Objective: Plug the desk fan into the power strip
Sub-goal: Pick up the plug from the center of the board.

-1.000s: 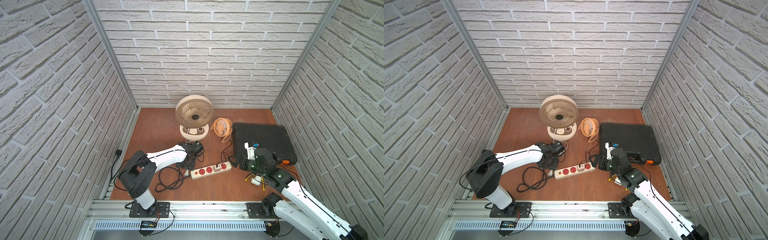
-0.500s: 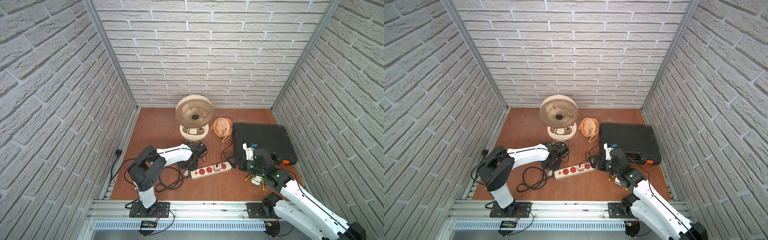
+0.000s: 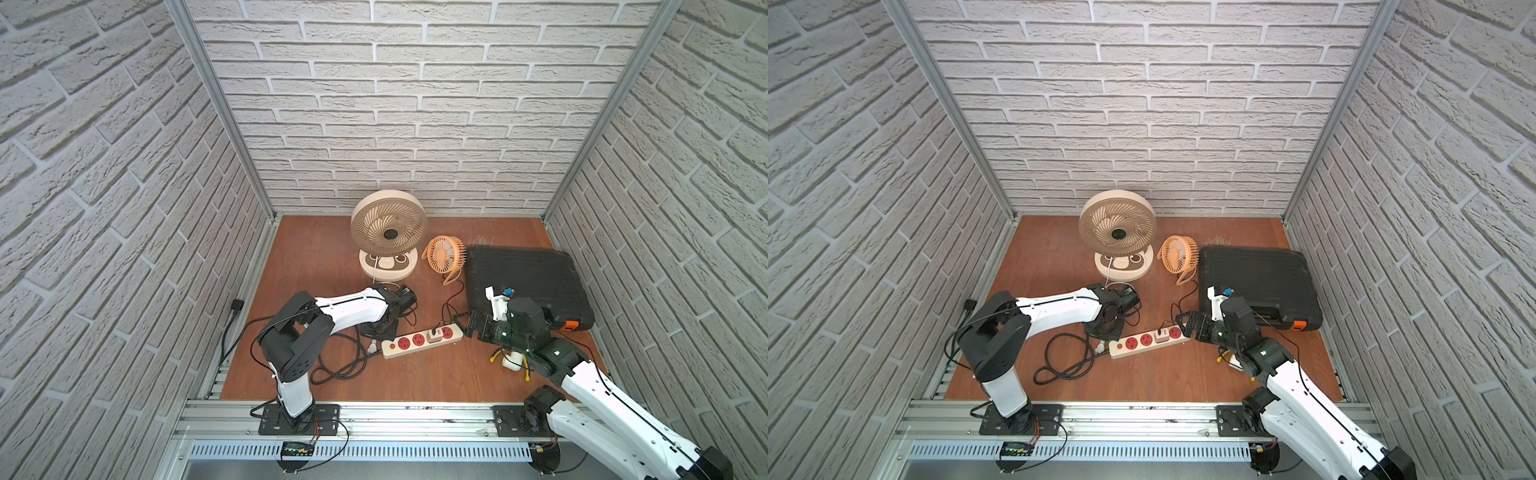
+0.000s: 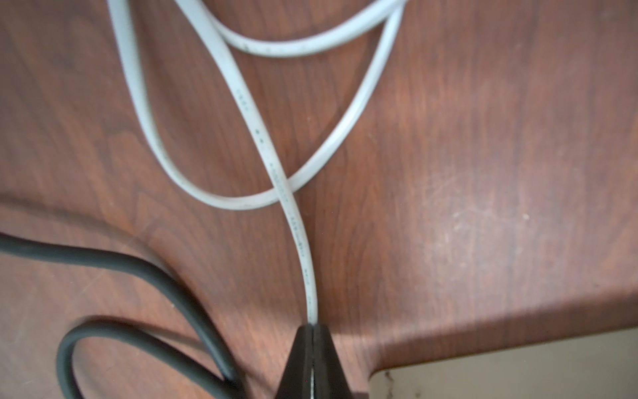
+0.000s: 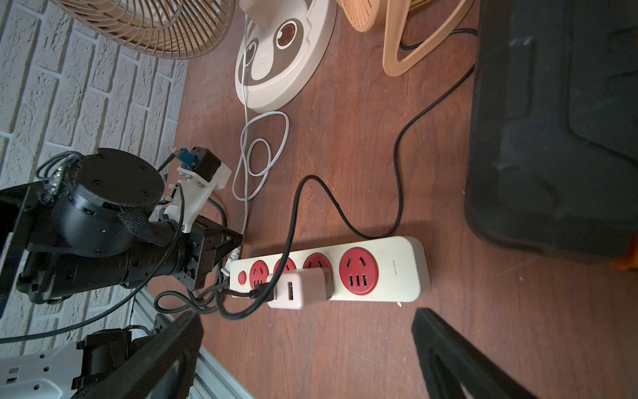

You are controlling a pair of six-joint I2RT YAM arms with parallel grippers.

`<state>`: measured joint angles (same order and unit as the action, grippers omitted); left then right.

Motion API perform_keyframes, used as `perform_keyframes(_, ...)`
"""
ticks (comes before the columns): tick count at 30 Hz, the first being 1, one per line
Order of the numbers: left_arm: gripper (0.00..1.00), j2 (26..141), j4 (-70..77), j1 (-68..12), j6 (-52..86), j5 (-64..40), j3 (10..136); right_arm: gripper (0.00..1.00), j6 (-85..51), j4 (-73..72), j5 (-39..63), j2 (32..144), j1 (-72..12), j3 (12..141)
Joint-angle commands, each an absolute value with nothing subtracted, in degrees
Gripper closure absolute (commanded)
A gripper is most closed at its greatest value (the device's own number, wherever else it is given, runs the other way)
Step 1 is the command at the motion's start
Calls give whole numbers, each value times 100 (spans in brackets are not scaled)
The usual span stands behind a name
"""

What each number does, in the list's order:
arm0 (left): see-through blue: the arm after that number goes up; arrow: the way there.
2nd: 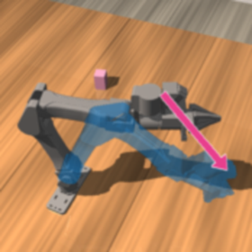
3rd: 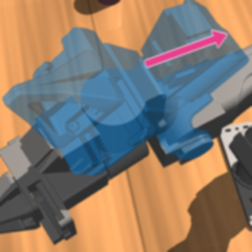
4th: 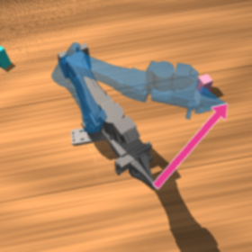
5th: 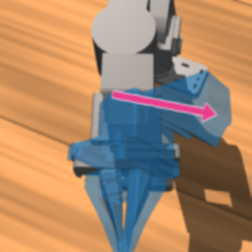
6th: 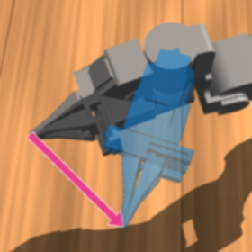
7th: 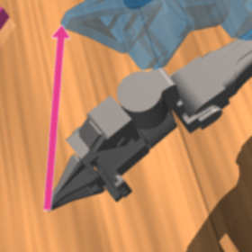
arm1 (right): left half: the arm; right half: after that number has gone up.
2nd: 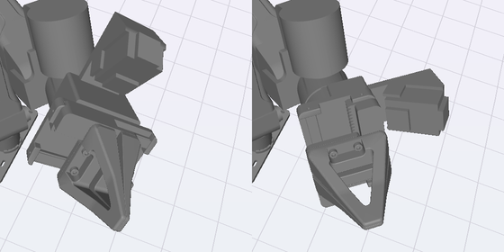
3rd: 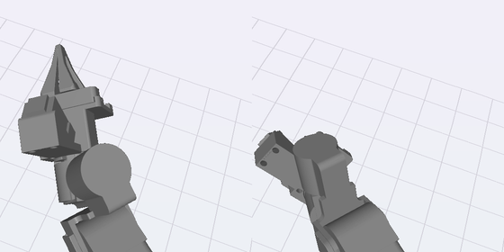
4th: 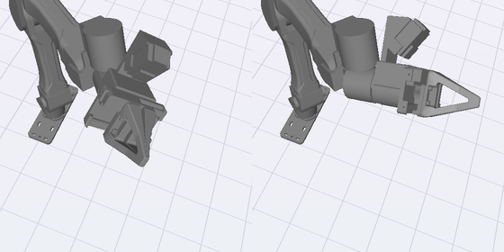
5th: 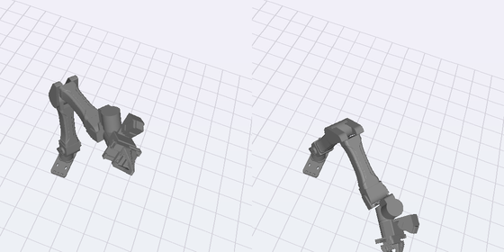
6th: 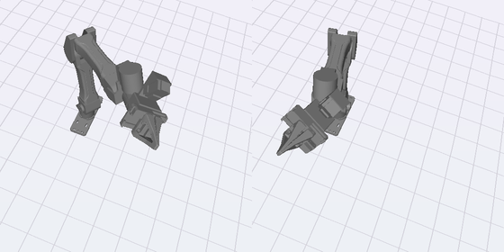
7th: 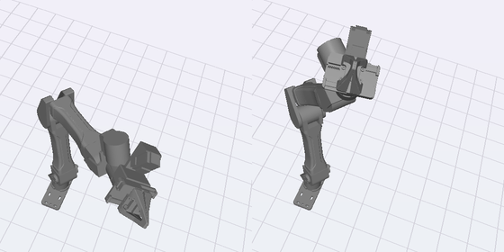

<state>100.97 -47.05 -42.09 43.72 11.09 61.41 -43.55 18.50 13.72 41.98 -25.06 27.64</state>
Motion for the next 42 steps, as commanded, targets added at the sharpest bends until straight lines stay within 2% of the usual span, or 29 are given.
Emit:
perform_keyframes(1, 100, 9611, -4981, -4222, 4409, 1576, 6259, 1, -4226, 1775, 1448, 4073, -2492, 2812)
perform_keyframes(8, 100, 8667, -4941, -4196, 4517, 2055, 6357, 1, -4087, 1702, 1682, 3982, -2487, 2962)
perform_keyframes(17, 100, 8242, -4450, -4191, 4713, 1815, 6919, 0, -4040, 857, 2348, 3859, -2503, 3016)
perform_keyframes(19, 100, 8198, -4264, -4185, 4796, 1659, 7051, 4, -3982, 766, 2344, 3930, -2556, 3103)
perform_keyframes(32, 100, 8021, -3441, -4127, 5808, 1081, 7419, 20, -3160, 313, 768, 4895, -3928, 3583)
perform_keyframes(37, 100, 8070, -3502, -4100, 6197, 910, 7590, 29, -2807, 363, 390, 5328, -4468, 3855)
perform_keyframes(42, 100, 8031, -3521, -4109, 6422, 759, 7597, 34, -2504, 596, 86, 5779, -4877, 4214)
